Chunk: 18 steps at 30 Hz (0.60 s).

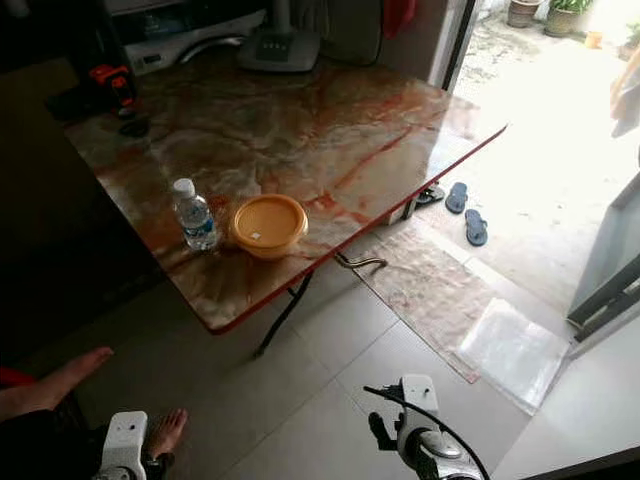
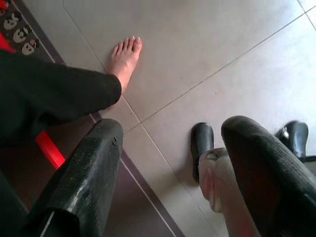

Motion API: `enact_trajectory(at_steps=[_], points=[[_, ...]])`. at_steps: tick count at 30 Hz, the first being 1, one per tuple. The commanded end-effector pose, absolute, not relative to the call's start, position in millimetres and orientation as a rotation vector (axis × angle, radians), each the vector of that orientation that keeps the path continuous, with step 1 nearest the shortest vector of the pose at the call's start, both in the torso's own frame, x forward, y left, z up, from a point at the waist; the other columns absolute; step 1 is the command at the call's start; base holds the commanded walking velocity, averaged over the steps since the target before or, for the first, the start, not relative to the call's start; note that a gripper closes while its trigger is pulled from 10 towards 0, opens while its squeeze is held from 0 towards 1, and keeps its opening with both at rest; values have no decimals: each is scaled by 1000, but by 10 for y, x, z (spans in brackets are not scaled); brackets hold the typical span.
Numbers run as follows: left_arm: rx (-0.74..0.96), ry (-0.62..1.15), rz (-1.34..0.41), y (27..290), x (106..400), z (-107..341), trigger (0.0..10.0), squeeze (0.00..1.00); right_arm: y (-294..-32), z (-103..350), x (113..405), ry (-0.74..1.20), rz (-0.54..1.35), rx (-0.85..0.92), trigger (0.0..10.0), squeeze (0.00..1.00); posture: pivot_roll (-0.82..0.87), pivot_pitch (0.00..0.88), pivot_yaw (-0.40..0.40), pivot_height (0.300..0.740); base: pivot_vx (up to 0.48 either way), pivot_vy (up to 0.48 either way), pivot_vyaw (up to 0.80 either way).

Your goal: Restocking fridge

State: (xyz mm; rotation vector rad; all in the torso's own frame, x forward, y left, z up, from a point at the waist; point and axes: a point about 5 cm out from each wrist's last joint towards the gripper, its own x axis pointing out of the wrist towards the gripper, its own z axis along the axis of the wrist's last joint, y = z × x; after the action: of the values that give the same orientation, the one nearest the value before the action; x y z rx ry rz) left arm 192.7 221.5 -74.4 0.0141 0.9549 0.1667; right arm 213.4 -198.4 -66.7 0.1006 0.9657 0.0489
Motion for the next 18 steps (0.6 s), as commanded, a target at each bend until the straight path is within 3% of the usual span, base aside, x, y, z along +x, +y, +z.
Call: enact_trajectory(at_steps=[1,5,9,18], points=[[3,973,152,2144,1890,-779,10000,0,-2037,-671,2112,971,39,94,10000,0,-96,72,-26,740,296,0,0],[9,975,150,2150,1888,-779,10000,0,-2035,-667,2119,968,47,75,10000,0,-97,70,-24,740,292,0,359],[28,968,144,2158,1896,-772,10000,0,-2028,-672,2112,969,38,93,10000,0,-95,70,-23,740,0,0,605],[91,920,121,2173,1932,-741,10000,0,-2017,-682,2098,965,29,115,10000,0,-90,56,-11,740,0,0,0]])
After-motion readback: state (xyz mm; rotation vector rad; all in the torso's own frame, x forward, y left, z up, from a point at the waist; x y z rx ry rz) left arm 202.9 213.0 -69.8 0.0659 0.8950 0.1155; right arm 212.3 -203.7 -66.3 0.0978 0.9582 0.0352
